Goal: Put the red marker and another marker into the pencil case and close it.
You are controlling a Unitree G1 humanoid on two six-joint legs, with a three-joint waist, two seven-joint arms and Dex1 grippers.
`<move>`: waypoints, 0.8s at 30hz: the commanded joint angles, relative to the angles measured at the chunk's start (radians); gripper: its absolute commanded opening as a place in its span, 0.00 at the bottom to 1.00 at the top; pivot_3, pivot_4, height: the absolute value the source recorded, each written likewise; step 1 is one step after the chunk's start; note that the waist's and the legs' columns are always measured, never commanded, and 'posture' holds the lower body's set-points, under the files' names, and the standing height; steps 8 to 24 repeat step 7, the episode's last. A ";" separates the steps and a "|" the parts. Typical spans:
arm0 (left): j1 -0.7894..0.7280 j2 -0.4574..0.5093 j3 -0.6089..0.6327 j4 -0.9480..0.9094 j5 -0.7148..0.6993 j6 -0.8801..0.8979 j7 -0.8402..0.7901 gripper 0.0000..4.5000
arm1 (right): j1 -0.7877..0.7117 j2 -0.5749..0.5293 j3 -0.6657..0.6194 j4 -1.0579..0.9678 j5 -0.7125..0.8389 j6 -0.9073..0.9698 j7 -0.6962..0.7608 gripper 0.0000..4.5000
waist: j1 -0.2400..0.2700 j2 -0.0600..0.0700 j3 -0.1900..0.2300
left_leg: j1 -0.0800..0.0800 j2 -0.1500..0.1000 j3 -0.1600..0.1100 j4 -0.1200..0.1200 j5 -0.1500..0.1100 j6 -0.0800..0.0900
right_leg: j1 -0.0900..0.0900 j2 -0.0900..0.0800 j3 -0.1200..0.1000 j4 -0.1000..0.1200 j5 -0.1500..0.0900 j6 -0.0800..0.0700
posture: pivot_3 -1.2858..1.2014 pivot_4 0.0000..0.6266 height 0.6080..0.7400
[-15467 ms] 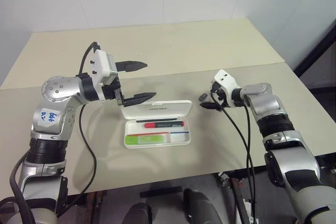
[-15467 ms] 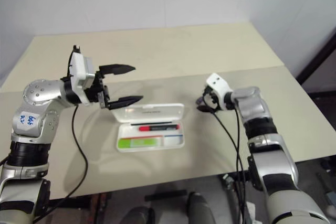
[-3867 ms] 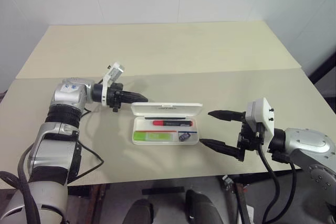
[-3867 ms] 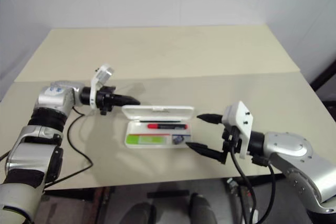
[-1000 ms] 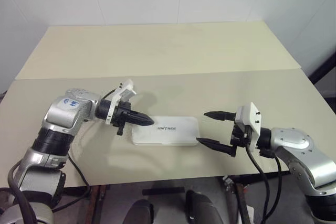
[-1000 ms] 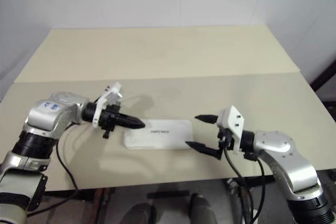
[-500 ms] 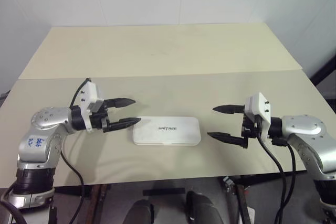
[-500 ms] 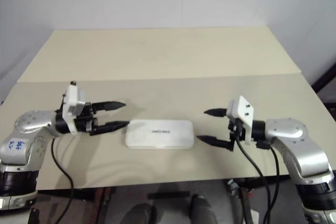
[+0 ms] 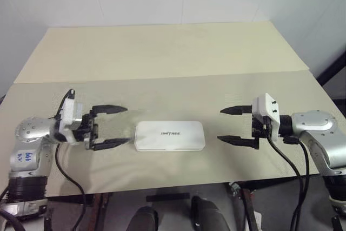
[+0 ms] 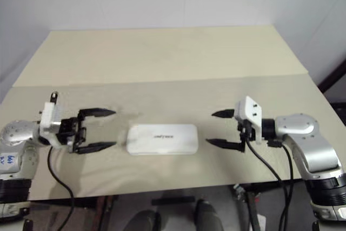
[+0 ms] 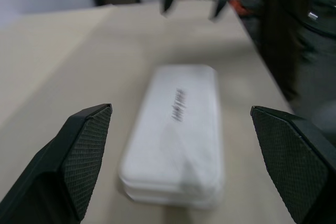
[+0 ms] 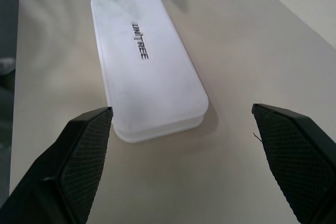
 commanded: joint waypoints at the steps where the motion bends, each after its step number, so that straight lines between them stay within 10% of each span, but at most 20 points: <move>1: 0.023 0.090 0.044 0.059 -0.025 -0.063 -0.106 1.00 | -0.027 -0.023 -0.033 0.029 -0.014 -0.040 0.013 1.00 | 0.000 0.000 0.000 | 0.000 0.000 0.000 0.000 0.000 0.000 | 0.000 0.000 0.000 0.000 0.000 0.000 | 0.52 0.24 1.00; 24: 0.001 0.093 0.024 0.060 -0.041 -0.072 -0.039 1.00 | -0.066 0.008 -0.026 0.041 -0.016 -0.043 -0.015 1.00 | 0.004 0.002 0.001 | 0.001 0.000 0.000 0.000 0.000 0.000 | 0.000 -0.001 0.000 0.001 0.000 0.000 | 0.52 0.24 1.00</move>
